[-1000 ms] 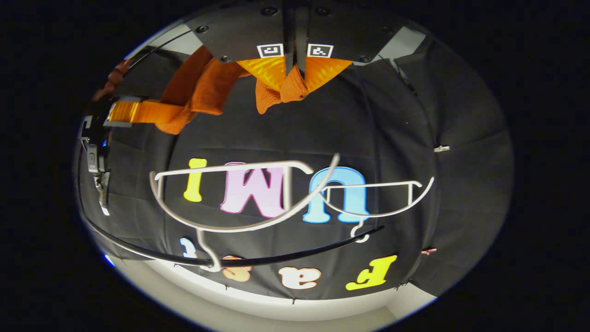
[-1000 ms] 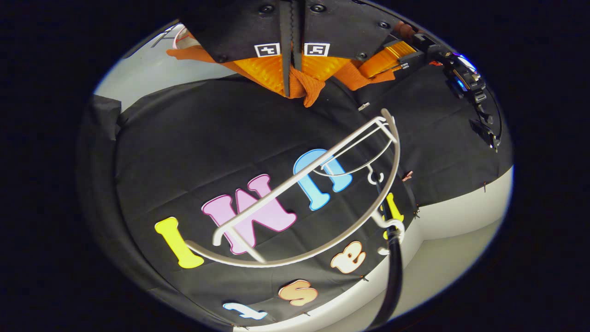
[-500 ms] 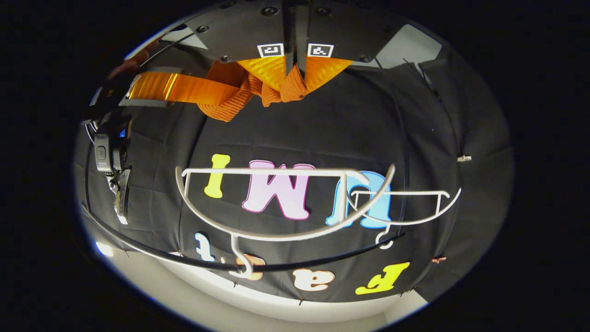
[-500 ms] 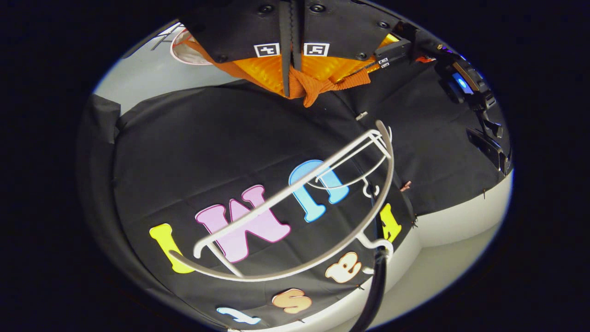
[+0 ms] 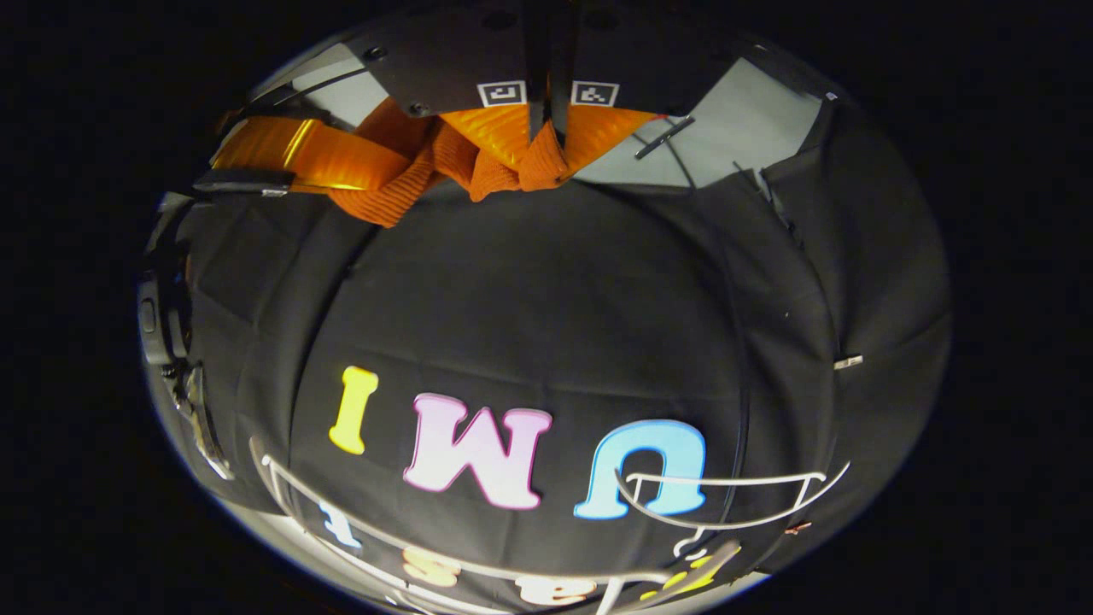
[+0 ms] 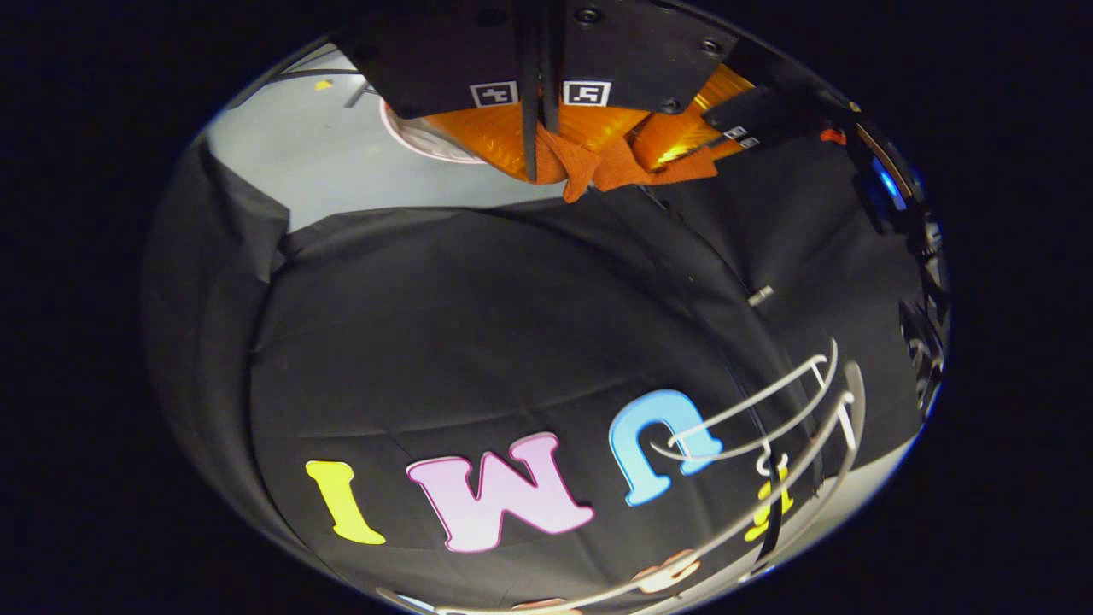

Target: Grasp the clothes on the hanger with both hands and then place them into the laundry hamper below.

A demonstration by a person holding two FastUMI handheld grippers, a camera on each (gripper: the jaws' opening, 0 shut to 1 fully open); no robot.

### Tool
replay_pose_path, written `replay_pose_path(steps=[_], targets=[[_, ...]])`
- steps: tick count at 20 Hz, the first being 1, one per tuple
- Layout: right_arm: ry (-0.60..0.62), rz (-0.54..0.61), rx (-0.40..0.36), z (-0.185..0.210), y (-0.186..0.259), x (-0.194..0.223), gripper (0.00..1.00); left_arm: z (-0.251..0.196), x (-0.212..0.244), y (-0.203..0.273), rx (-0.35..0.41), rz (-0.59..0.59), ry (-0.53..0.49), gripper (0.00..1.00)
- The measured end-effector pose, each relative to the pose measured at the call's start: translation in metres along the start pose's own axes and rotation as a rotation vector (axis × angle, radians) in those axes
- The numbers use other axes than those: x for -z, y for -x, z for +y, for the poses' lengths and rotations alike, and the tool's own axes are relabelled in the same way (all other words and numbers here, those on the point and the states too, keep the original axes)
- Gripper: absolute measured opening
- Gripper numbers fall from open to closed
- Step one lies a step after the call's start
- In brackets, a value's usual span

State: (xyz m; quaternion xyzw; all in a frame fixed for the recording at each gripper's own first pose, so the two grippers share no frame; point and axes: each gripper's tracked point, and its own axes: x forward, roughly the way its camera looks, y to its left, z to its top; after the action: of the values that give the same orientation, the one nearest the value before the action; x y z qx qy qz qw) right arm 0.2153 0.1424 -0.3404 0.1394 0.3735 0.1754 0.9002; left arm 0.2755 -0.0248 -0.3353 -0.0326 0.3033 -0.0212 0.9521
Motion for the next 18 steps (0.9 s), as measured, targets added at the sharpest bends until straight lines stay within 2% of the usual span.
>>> replay_pose_path(steps=[1,2,4,7,11,12,17,18], targets=[[0.015,0.028,0.011,-0.004,-0.007,0.01,0.06,0.005,0.014,-0.005,-0.014,0.032,0.002,0.05],[0.037,0.037,0.037,-0.012,-0.007,0.015,0.33,0.007,0.027,-0.009,-0.021,0.063,0.007,0.07],[0.079,0.032,0.083,-0.026,-0.004,0.025,0.87,0.02,0.044,-0.008,-0.055,0.104,0.008,0.38],[0.133,0.052,0.142,-0.041,-0.007,0.032,0.88,0.03,0.039,-0.005,-0.092,0.097,-0.023,0.85],[0.112,0.055,0.171,-0.054,0.004,0.034,0.89,0.032,0.031,0.006,-0.078,0.065,-0.007,0.86],[0.12,0.044,0.196,-0.059,0.008,0.03,0.89,0.034,0.029,0.008,-0.075,0.057,-0.001,0.86],[0.157,-0.048,0.209,-0.048,0.035,0.005,0.89,0.026,0.014,0.032,-0.041,0.007,0.002,0.87],[0.155,-0.069,0.211,-0.044,0.042,-0.001,0.94,0.024,0.01,0.038,-0.033,-0.005,-0.003,0.87]])
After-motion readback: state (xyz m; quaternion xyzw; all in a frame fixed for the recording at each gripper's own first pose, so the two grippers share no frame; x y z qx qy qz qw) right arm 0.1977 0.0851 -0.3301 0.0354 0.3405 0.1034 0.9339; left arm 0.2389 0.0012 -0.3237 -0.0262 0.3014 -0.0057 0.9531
